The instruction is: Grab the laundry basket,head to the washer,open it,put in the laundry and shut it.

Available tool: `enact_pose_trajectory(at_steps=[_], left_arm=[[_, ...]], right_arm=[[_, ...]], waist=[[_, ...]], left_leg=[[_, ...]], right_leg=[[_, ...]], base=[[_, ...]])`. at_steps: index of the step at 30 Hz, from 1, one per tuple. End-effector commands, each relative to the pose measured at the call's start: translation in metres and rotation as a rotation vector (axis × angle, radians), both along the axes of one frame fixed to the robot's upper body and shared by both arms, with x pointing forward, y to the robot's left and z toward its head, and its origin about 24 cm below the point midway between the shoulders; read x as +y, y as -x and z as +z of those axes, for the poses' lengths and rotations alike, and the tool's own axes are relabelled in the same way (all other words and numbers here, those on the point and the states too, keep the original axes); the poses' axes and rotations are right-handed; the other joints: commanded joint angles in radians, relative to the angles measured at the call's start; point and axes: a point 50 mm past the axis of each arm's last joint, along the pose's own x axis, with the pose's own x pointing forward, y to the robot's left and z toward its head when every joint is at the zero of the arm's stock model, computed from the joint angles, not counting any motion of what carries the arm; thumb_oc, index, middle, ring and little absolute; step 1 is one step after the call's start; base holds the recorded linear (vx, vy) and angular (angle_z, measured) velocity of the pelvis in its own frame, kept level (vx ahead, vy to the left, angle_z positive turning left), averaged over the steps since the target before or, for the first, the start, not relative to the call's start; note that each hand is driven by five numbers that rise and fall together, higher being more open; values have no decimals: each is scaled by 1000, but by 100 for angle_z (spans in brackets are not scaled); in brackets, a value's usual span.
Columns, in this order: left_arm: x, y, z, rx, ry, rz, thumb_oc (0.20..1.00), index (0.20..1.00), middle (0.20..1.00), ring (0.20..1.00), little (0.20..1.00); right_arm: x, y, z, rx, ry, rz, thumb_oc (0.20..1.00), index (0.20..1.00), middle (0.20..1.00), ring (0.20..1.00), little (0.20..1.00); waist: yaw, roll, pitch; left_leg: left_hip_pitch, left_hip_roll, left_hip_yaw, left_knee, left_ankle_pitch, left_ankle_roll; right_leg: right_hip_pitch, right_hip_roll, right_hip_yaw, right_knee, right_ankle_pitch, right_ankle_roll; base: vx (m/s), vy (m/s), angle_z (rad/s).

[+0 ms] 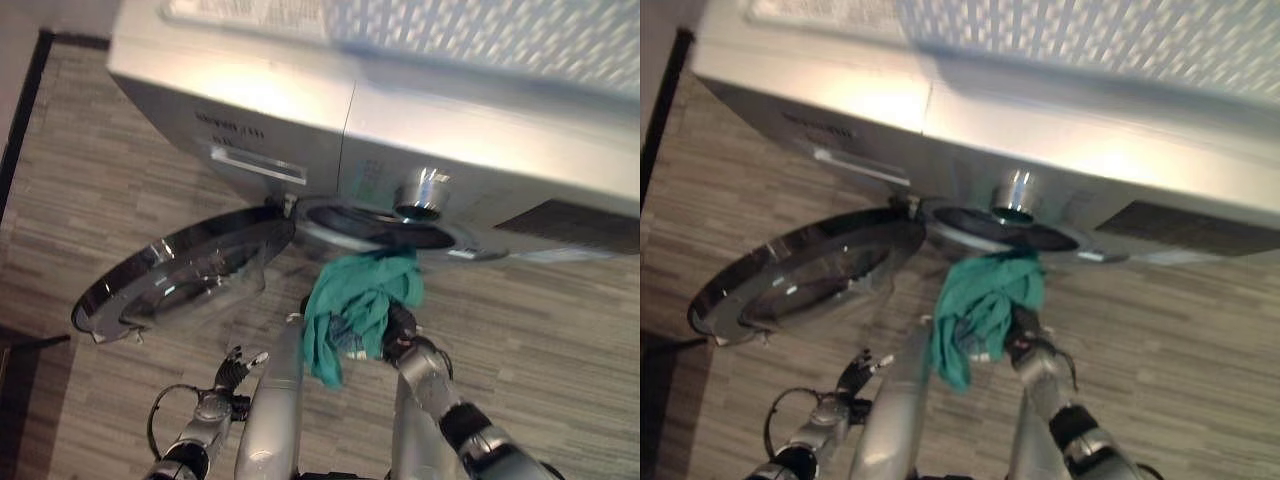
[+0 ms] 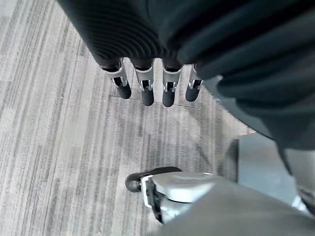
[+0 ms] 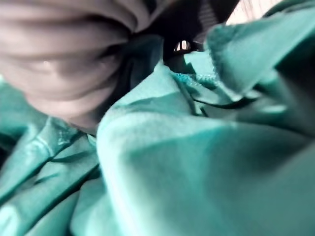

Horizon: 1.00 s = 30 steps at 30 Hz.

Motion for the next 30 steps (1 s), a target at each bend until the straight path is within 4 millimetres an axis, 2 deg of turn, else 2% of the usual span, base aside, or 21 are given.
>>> enact_pose_trajectory(at_steps=[1,2,6,9,10,13,14,15,16,17,19,20,21,22,23,24,27,28,29,30], left_arm=[[-15,22,-12,23,14,1,1000,1000,1000,1000,1000],[-16,21,-10,8,5,-8,1000,1000,1000,1000,1000],[-22,17,-6,-22,19,-26,1000,1000,1000,1000,1000],[-25,17,-6,-22,29,-40,1000,1000,1000,1000,1000],[-27,15,-5,-26,36,-53,1000,1000,1000,1000,1000],[-31,14,-4,-34,50,-72,1000,1000,1000,1000,1000],[-31,13,-4,-35,50,-73,1000,1000,1000,1000,1000],[-33,13,-3,-37,53,-92,1000,1000,1000,1000,1000],[-33,12,-3,-38,54,-99,1000,1000,1000,1000,1000],[-33,12,-3,-39,54,-99,1000,1000,1000,1000,1000],[-33,9,-1,-50,56,-107,1000,1000,1000,1000,1000],[-32,8,2,-64,56,-113,1000,1000,1000,1000,1000],[-30,7,2,-65,53,-112,1000,1000,1000,1000,1000],[-29,7,3,-69,56,-112,1000,1000,1000,1000,1000],[-29,7,3,-71,56,-113,1000,1000,1000,1000,1000],[-27,6,4,-76,49,-112,1000,1000,1000,1000,1000],[-27,6,4,-76,49,-112,1000,1000,1000,1000,1000],[-24,7,4,-75,49,-114,1000,1000,1000,1000,1000],[-24,6,7,-91,61,-123,1000,1000,1000,1000,1000],[-26,6,7,-92,64,-129,1000,1000,1000,1000,1000]], right_arm=[[-1,8,-1,-26,-27,-128,200,200,200,200,200],[-4,-4,9,-43,-36,-199,200,200,200,200,200],[-21,-31,42,-122,-80,-341,200,200,200,200,200],[-33,-49,73,-214,-123,-421,200,200,200,200,200],[-44,-61,97,-273,-171,-484,200,200,200,200,200],[-59,-75,137,-391,-225,-537,200,200,200,200,200],[-59,-75,138,-392,-225,-538,200,200,200,200,200],[-68,-83,175,-503,-257,-558,200,200,200,200,200],[-71,-86,193,-555,-258,-566,200,200,200,200,200],[-71,-86,193,-556,-259,-566,200,200,200,200,200],[-79,-88,233,-676,-248,-566,200,200,200,200,200],[-82,-83,277,-827,-250,-556,200,200,200,200,200],[-86,-78,303,-917,-270,-555,200,200,200,200,200],[-88,-74,319,-974,-301,-563,200,200,200,200,200],[-89,-74,320,-976,-303,-564,200,200,200,200,200],[-94,-65,343,-1073,-322,-559,200,200,200,200,200],[-94,-65,344,-1074,-322,-559,200,200,200,200,200],[-100,-58,358,-1134,-303,-571,200,200,200,200,200],[-117,-58,357,-1116,-237,-617,200,200,200,200,200],[-124,-62,347,-1065,-216,-643,200,200,200,200,200]], waist=[[16,27,-69],[22,41,-70],[34,66,-71],[46,81,-74],[56,91,-79],[67,101,-87],[68,101,-87],[77,106,-94],[83,107,-96],[83,107,-96],[93,106,-103],[102,107,-112],[108,107,-117],[112,108,-120],[113,108,-120],[119,108,-126],[120,108,-126],[127,108,-130],[138,121,-130],[140,126,-134]], left_leg=[[18,-2,-25,-36,-17,7],[-23,-9,-25,-21,-22,11],[-79,-27,-31,0,-29,14],[-123,-39,-32,17,-33,17],[-148,-48,-35,27,-35,17],[-170,-58,-39,31,-36,18],[-171,-59,-39,31,-36,18],[-178,-64,-40,28,-35,18],[-184,-67,-42,27,-34,17],[-185,-67,-42,27,-34,17],[-196,-74,-47,27,-33,16],[-206,-78,-52,31,-35,14],[-214,-82,-54,37,-37,13],[-216,-84,-56,38,-38,13],[-218,-84,-56,39,-39,13],[-224,-89,-59,42,-39,11],[-226,-89,-58,43,-40,11],[-230,-93,-60,45,-41,9],[-258,-104,-66,60,-40,6],[-269,-107,-65,66,-42,6]], right_leg=[[30,-15,-40,-49,44,30],[-12,-19,-30,-29,37,30],[-74,-25,-20,13,18,30],[-114,-31,-14,36,8,28],[-139,-35,-12,50,-1,29],[-160,-41,-7,64,-8,30],[-161,-41,-7,64,-8,30],[-170,-42,-6,68,-11,32],[-177,-44,-5,72,-15,32],[-178,-44,-5,72,-15,32],[-185,-47,-4,75,-18,35],[-193,-52,-6,83,-23,37],[-200,-55,-5,90,-26,39],[-204,-57,-4,93,-28,40],[-206,-57,-4,95,-29,40],[-213,-62,-5,102,-35,41],[-214,-62,-5,104,-35,41],[-219,-67,-3,111,-40,42],[-243,-75,3,133,-47,43],[-254,-78,4,141,-50,42]], base=[[13,44,11],[17,58,10],[19,29,6],[42,20,13],[58,1,11],[50,-7,10],[54,7,9],[61,11,12],[61,11,11],[33,2,7],[53,-22,6],[88,-36,7],[94,-31,11],[57,-9,18],[60,-20,15],[35,-16,6],[25,-11,1],[113,-21,0],[135,-22,4],[103,-14,16]])
